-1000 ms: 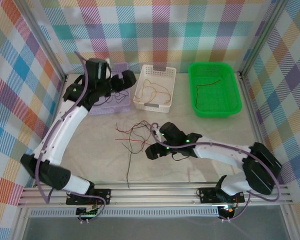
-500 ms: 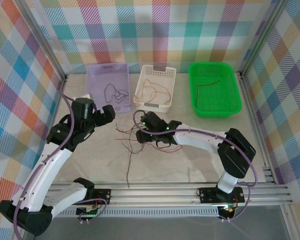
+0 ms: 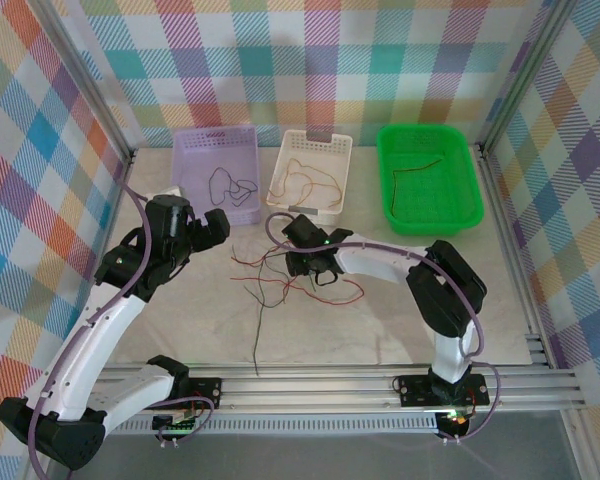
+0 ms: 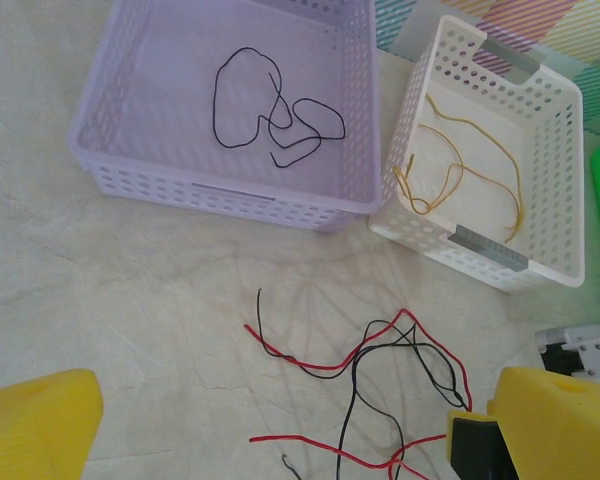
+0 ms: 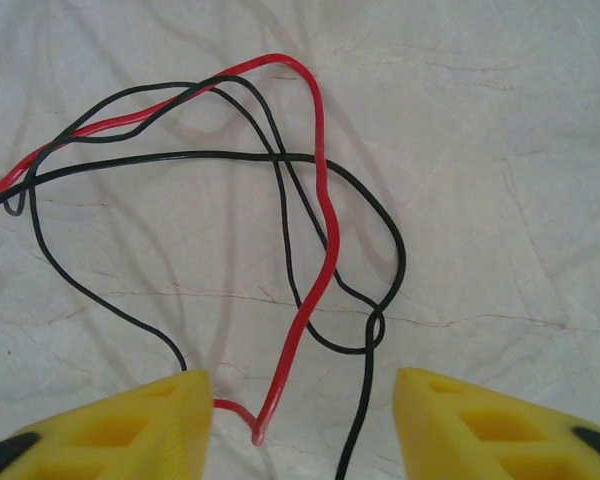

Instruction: Untangle the cables

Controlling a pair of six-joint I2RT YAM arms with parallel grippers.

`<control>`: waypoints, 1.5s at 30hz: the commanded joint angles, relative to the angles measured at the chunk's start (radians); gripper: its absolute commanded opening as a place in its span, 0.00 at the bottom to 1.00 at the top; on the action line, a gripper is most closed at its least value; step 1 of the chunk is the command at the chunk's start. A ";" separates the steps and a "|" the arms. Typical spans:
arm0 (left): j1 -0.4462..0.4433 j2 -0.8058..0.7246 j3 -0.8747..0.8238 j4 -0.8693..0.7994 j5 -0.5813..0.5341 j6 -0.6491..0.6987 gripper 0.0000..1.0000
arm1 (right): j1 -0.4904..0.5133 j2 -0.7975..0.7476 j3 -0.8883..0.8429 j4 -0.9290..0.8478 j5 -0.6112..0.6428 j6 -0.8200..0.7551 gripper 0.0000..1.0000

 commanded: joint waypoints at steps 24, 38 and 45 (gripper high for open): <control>-0.001 0.005 -0.007 0.034 0.010 0.021 1.00 | -0.006 -0.397 0.008 -0.113 0.103 -0.137 0.00; -0.031 0.067 0.013 0.078 0.274 -0.068 0.99 | -0.048 -0.639 0.111 -0.197 0.237 -0.291 0.00; -0.105 0.074 -0.091 0.289 0.457 -0.193 0.99 | -0.054 -0.750 0.013 -0.014 0.191 -0.308 0.00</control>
